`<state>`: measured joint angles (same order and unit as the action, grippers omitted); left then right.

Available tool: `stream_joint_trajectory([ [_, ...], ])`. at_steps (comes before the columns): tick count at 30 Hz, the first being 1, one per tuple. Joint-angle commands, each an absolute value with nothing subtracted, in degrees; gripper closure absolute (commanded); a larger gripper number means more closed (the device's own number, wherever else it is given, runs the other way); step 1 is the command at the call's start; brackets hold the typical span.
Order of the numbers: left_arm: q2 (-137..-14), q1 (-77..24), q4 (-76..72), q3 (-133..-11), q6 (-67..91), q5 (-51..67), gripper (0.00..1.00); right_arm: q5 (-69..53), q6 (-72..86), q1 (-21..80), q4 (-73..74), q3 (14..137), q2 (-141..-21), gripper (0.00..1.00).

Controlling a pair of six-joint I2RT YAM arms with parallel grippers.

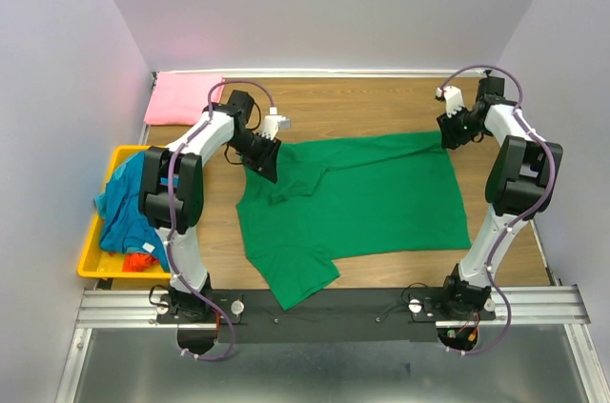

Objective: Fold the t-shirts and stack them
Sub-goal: Fold the tshirt

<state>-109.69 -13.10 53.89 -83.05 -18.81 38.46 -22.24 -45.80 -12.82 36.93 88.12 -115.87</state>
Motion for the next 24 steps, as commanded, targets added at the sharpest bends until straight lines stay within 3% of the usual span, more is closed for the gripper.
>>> stream_joint_trajectory([
  [1,-105.03,-12.74,51.33,-84.55,-23.27,35.15,0.55,-23.73,-42.02,-12.48,40.94,92.10,-112.50,0.53],
  [3,-102.67,-13.79,50.63,-84.46,-25.31,35.77,0.45,-24.52,-40.44,-12.13,42.01,92.63,-112.67,0.53],
  [7,-97.13,-22.39,43.00,-81.48,-28.38,28.67,0.37,-26.98,-34.82,-11.78,43.24,92.81,-112.76,0.57],
  [10,-96.15,-29.43,36.49,-79.10,-28.65,19.80,0.37,-29.00,-30.34,-11.69,43.94,92.64,-113.11,0.65],
  [14,-100.80,-36.54,36.56,-81.03,-28.39,13.55,0.39,-29.62,-28.66,-10.99,43.77,91.93,-113.99,0.68],
  [24,-110.82,-39.64,38.40,-84.11,-27.60,6.33,0.37,-23.12,-27.24,-10.55,41.92,92.72,-118.74,0.56],
])
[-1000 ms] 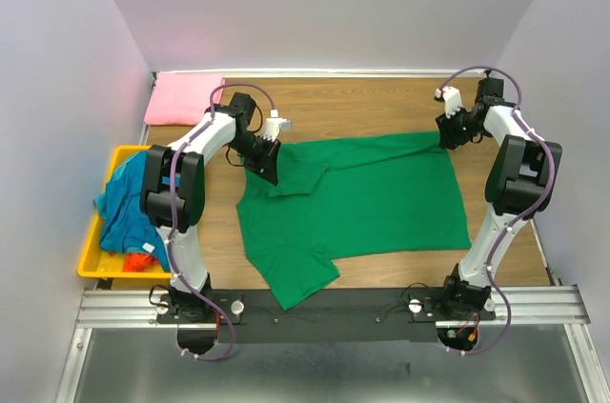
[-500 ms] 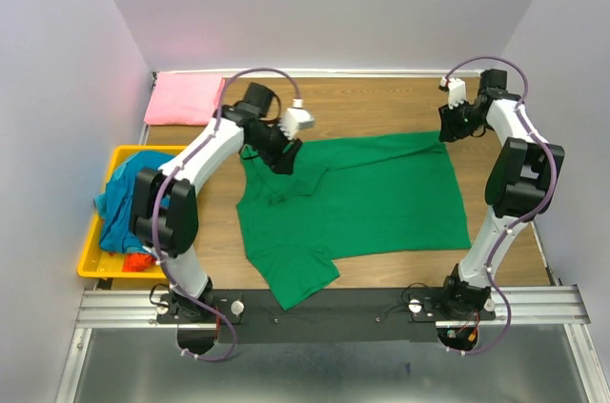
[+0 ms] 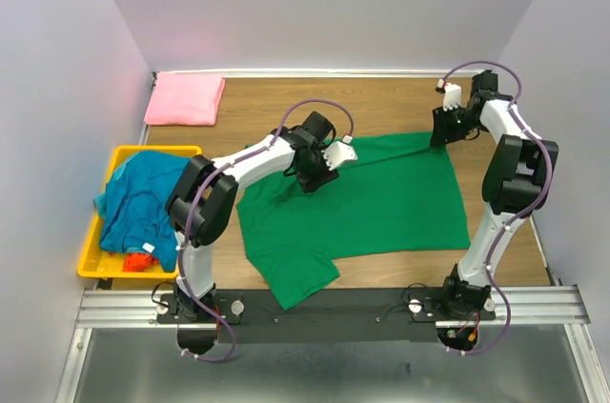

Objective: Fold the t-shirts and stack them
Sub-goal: Fold the tshirt

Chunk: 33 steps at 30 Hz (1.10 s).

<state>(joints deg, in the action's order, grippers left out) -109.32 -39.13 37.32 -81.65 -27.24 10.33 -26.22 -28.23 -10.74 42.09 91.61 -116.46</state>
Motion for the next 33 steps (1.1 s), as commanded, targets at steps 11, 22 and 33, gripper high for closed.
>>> stream_joint_trajectory([
  [11,-114.08,-39.90,38.58,-84.72,-29.18,5.00,0.39,-18.90,-30.76,-10.55,42.01,92.11,-120.23,0.55],
  [22,-116.89,-35.95,41.31,-87.80,-30.41,10.63,0.39,-18.11,-32.08,-10.46,42.10,90.62,-120.15,0.54],
  [33,-120.59,-25.14,53.69,-95.27,-35.94,29.86,0.94,-17.14,-33.57,-10.55,42.01,90.53,-119.53,0.66],
])
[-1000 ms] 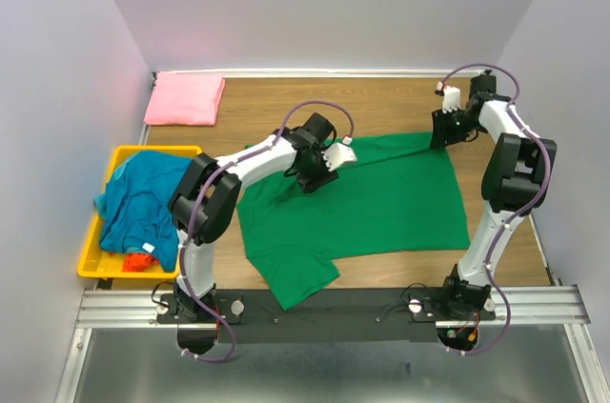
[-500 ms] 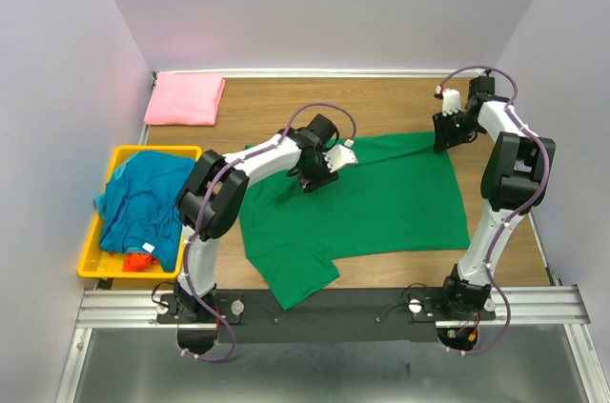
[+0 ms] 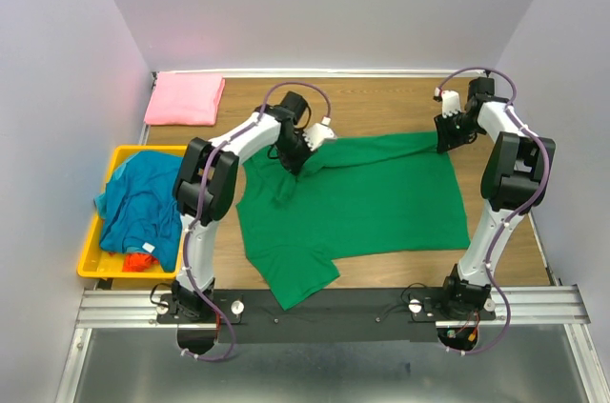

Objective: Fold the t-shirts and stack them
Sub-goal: Fold the tshirt

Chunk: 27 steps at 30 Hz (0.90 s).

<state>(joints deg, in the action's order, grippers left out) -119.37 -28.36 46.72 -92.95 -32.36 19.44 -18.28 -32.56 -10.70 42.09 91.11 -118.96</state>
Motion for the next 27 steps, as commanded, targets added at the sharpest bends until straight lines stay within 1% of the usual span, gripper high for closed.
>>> stream_joint_trajectory([
  [1,-121.80,-24.35,55.09,-96.58,-38.30,31.80,0.93,-17.23,-33.57,-10.55,42.01,90.61,-119.53,0.66],
  [3,-124.26,-22.51,58.09,-98.51,-39.11,35.15,0.85,-17.05,-33.40,-10.55,42.01,90.88,-119.71,0.66],
  [4,-125.06,-21.89,59.23,-99.13,-39.55,36.98,0.75,-17.14,-33.31,-10.55,42.01,90.97,-119.62,0.66],
  [6,-124.90,-20.66,58.45,-99.93,-38.16,38.31,0.64,-16.96,-33.31,-10.55,42.10,90.97,-119.36,0.66],
  [7,-124.20,-19.61,57.32,-99.84,-37.27,38.41,0.60,-16.88,-33.40,-10.46,42.10,90.88,-119.09,0.66],
  [10,-121.12,-18.90,52.92,-99.23,-34.29,35.96,0.55,-16.87,-33.57,-10.55,42.10,90.70,-117.86,0.66],
  [14,-115.50,-18.63,46.69,-97.74,-30.60,32.71,0.55,-17.31,-33.75,-10.55,42.10,90.53,-116.02,0.66],
  [17,-111.11,-20.03,45.96,-97.21,-29.35,31.03,0.58,-17.66,-33.57,-10.55,42.28,90.70,-114.18,0.67],
  [23,-107.67,-25.74,48.42,-91.86,-30.58,29.36,0.60,-18.02,-33.31,-10.55,42.36,91.23,-113.29,0.68],
  [27,-108.45,-30.14,47.99,-87.54,-31.38,28.48,0.61,-19.15,-32.61,-10.55,42.45,92.02,-113.55,0.68],
])
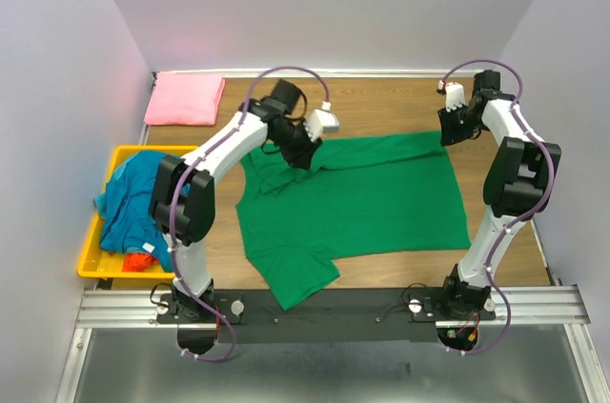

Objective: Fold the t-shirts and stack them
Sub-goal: Fold the tshirt

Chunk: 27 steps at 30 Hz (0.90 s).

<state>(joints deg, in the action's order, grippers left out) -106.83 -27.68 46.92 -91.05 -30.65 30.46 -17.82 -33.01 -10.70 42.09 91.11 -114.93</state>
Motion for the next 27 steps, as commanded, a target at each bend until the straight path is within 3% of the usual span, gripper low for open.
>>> stream_joint_trajectory([
  [1,-109.07,-30.67,47.12,-87.10,-31.20,28.13,0.61,-19.42,-32.35,-10.46,42.54,92.20,-113.73,0.68],
  [11,-121.10,-28.13,46.76,-99.04,-30.49,22.06,0.60,-19.86,-31.11,-10.46,42.98,93.43,-115.58,0.68],
  [27,-125.60,-26.81,49.92,-100.20,-34.72,21.44,0.48,-18.99,-31.55,-10.46,43.33,93.16,-115.49,0.63],
])
